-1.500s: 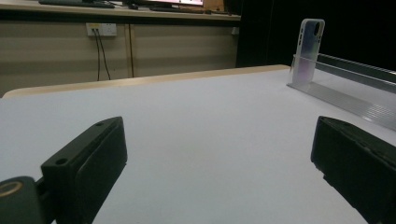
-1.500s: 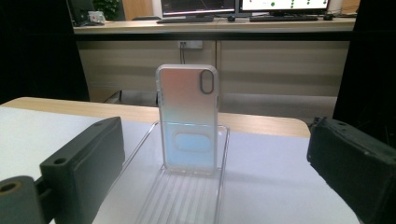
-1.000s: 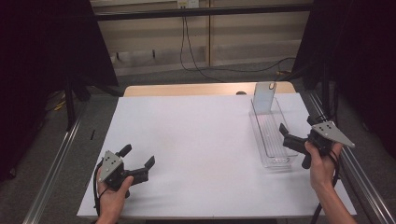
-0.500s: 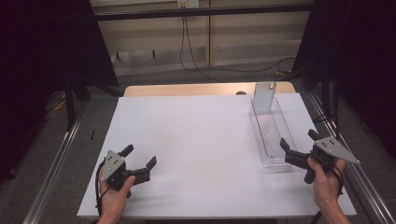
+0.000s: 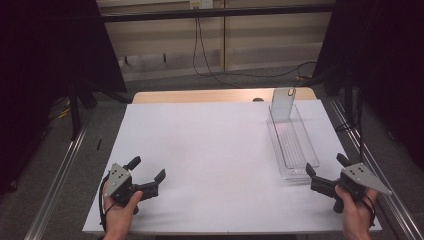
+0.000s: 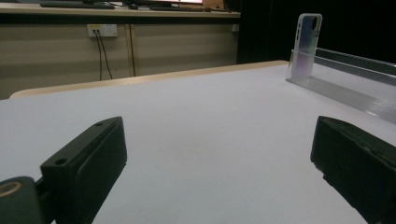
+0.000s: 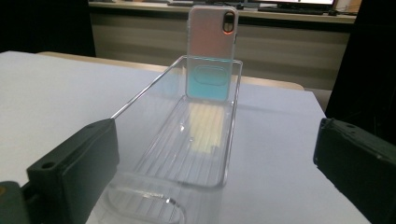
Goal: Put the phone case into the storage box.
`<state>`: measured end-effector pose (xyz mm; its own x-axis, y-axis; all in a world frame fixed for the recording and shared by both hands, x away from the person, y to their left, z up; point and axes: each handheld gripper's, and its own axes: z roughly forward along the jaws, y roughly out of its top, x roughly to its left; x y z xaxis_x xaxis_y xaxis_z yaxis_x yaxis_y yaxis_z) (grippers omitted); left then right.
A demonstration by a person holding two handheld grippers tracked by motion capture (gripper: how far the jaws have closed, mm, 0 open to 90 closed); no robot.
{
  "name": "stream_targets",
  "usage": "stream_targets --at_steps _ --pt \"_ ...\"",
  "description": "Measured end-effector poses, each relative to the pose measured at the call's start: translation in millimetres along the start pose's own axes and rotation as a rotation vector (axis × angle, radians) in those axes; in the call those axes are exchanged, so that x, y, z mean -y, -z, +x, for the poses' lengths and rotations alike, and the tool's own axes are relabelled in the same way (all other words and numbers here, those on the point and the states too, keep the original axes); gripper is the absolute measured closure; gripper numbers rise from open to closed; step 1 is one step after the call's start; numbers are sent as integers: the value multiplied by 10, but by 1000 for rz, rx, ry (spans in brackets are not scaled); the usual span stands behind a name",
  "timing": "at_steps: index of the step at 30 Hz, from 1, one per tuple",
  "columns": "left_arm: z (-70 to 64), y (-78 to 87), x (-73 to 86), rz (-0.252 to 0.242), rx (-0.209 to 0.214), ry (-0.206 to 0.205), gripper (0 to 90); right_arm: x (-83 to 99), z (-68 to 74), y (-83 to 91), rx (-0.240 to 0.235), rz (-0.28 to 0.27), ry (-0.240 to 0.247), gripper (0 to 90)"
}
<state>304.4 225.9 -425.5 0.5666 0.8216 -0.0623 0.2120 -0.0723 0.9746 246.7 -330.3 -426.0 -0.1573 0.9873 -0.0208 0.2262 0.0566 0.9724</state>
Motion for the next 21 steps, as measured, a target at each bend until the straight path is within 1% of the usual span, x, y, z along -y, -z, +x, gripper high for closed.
stream_targets --at_steps 1,2,3,4,6,8,12,14,17,19,21 --pt "2 4 4 5 0 -2 39 32 3 19 1 1 -16 0" --pt "0 2 9 6 -2 -2 39 62 7 32 -6 10 -18 0" --pt "1 1 12 9 -2 -6 39 89 7 43 -6 17 -9 0" --pt "-3 2 13 10 -1 -4 39 117 6 57 0 21 -16 0" --pt "-7 15 13 11 -4 1 38 169 1 83 3 37 -44 0" --pt "1 25 19 15 -12 -4 37 185 -3 110 8 38 -32 0" --pt "20 41 48 29 -37 10 37 191 -4 164 19 19 -29 0" --pt "28 37 59 43 -34 17 37 209 6 161 21 26 -20 0" --pt "23 33 59 42 -32 19 38 231 24 139 17 37 -14 0" --pt "19 22 60 43 -27 19 37 217 36 149 9 5 2 8" --pt "21 24 56 43 -31 14 37 197 45 155 -2 -7 -7 0"
